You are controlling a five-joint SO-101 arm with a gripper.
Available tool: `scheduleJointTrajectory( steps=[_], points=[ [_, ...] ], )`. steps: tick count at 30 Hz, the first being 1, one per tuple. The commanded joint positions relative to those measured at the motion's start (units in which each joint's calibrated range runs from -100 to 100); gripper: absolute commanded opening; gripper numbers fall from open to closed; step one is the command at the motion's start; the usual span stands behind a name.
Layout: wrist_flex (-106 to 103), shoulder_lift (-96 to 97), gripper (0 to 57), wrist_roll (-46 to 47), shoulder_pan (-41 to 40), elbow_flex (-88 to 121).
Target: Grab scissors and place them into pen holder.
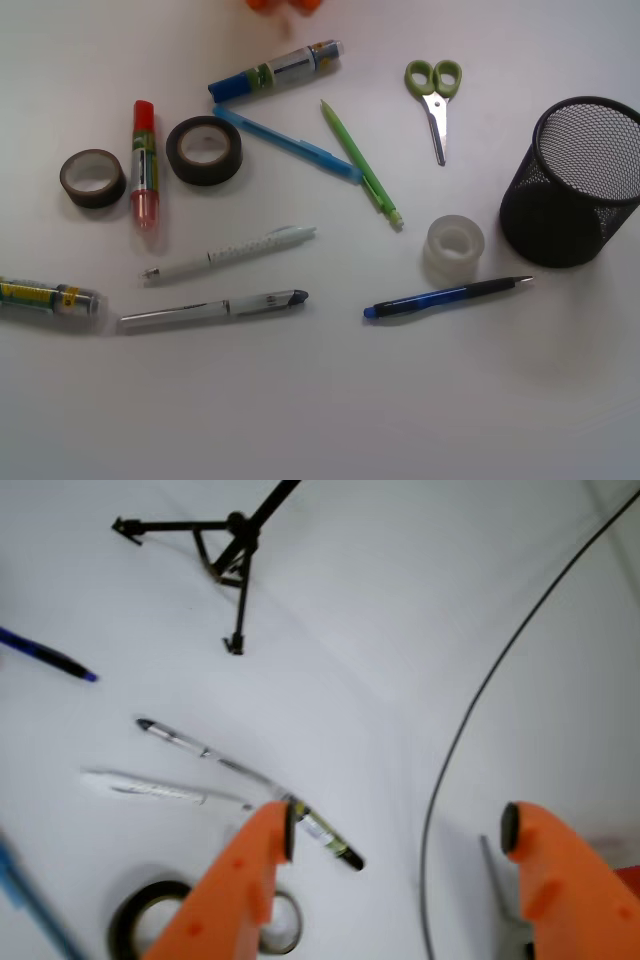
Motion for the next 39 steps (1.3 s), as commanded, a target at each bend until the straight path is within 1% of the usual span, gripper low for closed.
scheduleJointTrajectory(
  steps=[1, 5, 10, 15, 19, 23, 27, 34, 39],
  points=[
    [8.44, 18.95, 23.7, -8.79, -0.7, -10.17],
    [23.84, 28.05, 23.7, -20.81, -5.11, -12.89],
    [34.43, 30.51, 23.7, -32.43, -14.75, -12.43],
    [37.49, 30.94, 23.7, -41.95, -24.47, -10.62],
    [33.11, 32.89, 23.7, -48.11, -32.55, -5.73],
    [27.08, 39.95, 23.7, -50.65, -38.9, -4.01],
    [25.85, 48.62, 23.7, -51.97, -42.72, -7.36],
    [25.5, 62.3, 23.7, -51.77, -45.71, -16.15],
    [25.33, 69.78, 23.6, -51.28, -46.16, -19.68]
  ],
)
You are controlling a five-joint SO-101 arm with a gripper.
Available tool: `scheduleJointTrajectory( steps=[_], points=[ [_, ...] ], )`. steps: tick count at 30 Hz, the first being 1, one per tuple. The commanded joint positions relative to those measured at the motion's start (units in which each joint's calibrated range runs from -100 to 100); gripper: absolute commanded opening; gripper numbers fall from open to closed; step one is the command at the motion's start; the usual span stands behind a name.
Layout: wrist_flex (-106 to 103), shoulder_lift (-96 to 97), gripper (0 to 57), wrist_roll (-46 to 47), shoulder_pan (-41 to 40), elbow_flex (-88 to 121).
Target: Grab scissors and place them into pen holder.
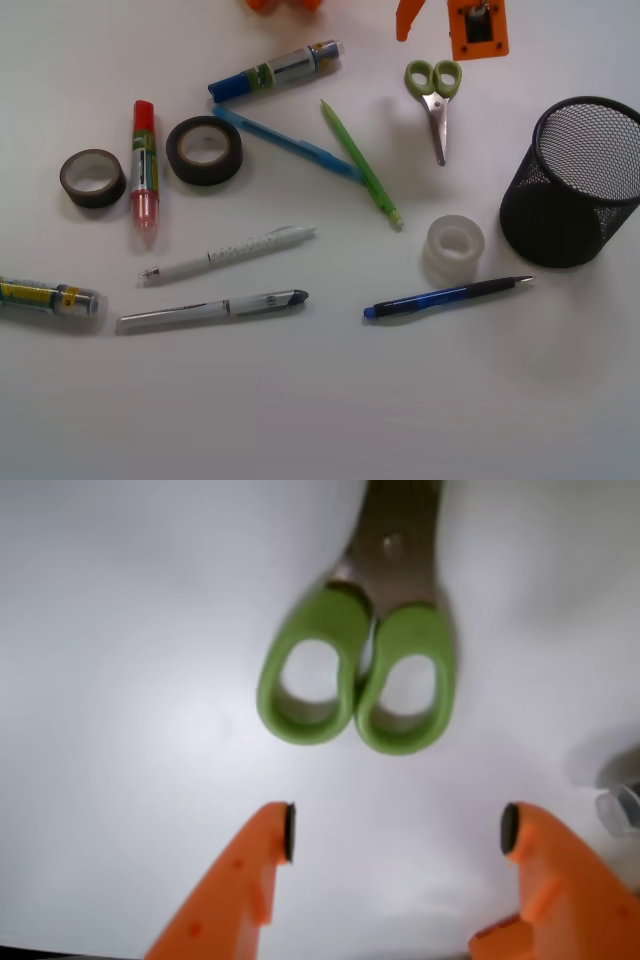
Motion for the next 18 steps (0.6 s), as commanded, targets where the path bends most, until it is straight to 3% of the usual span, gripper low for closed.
scheduleJointTrajectory(
  steps=[1, 4, 9, 18],
  points=[
    [-0.25, 3.74, 23.6, 0.54, 0.02, -3.06],
    [-1.91, 4.59, 23.4, 0.88, 0.02, -3.06],
    [-2.44, 4.67, 13.9, 0.93, -0.06, -2.97],
    [-9.52, 8.24, 13.4, 2.54, -0.06, -2.43]
  ],
)
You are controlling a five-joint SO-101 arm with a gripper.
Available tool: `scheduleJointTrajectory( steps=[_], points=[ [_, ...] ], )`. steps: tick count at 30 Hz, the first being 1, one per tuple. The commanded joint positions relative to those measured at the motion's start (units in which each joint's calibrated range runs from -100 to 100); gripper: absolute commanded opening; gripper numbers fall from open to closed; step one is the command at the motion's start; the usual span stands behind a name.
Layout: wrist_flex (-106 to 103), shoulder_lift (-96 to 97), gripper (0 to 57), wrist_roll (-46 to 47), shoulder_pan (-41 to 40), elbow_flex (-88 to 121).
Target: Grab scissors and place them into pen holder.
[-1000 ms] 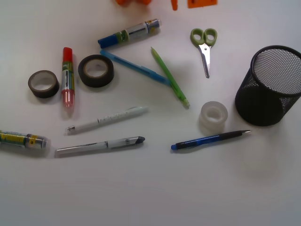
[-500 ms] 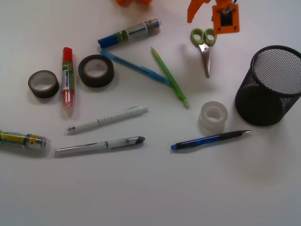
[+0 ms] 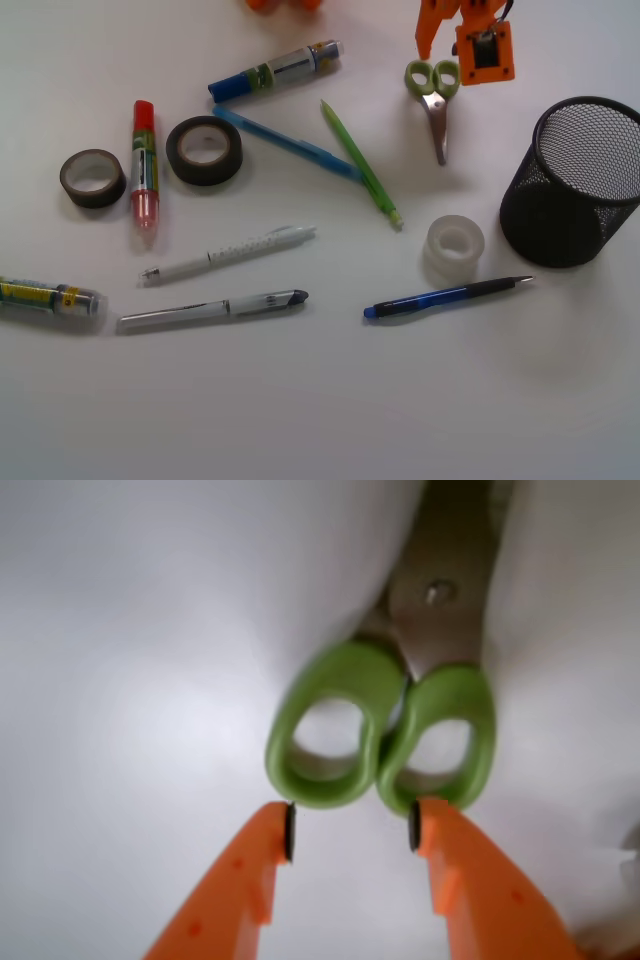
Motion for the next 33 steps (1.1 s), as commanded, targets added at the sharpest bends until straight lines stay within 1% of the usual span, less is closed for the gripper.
scheduleJointTrajectory(
  steps=[1, 12, 19, 22, 33],
  points=[
    [-4.95, 2.21, 13.4, 1.22, -0.13, -2.16],
    [-5.22, 1.36, 13.4, 1.81, 0.47, -2.16],
    [2.4, -3.4, 13.4, 1.61, 1.51, -2.25],
    [2.57, -3.74, 13.4, 1.71, 1.74, -1.98],
    [-7.67, -3.74, 13.4, 1.76, 1.89, 5.09]
  ],
)
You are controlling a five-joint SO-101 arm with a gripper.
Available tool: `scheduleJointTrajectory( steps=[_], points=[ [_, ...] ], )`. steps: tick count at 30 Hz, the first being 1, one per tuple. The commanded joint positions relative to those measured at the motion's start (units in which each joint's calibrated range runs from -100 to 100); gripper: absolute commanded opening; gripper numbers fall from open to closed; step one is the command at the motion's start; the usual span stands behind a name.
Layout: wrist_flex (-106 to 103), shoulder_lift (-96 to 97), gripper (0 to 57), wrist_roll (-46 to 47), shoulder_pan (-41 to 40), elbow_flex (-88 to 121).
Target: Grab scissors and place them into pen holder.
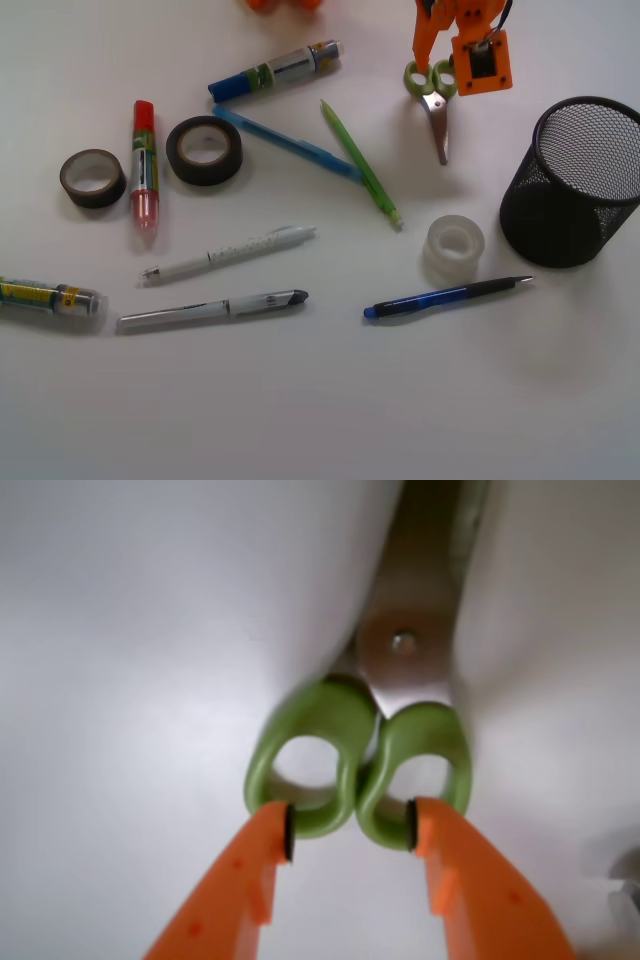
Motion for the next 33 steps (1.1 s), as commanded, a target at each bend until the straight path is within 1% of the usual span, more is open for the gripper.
scheduleJointTrajectory(
  steps=[1, 12, 19, 20, 21, 24, 33],
  points=[
    [-4.92, -2.52, 13.4, 0.1, -0.26, 2.67],
    [-14.98, -2.52, 13.1, 0.1, -0.26, 10.73],
    [-28.54, -2.52, 12.7, 0.15, -0.63, 21.33],
    [-32.56, -2.52, 12.0, 0.15, -0.71, 23.68],
    [-34.14, -2.52, 10.1, 0.15, -0.71, 24.59],
    [-36.33, -2.52, 2.4, 0.2, -0.63, 26.4],
    [-35.89, -0.9, 1.4, 3.42, 1.61, 26.49]
  ],
)
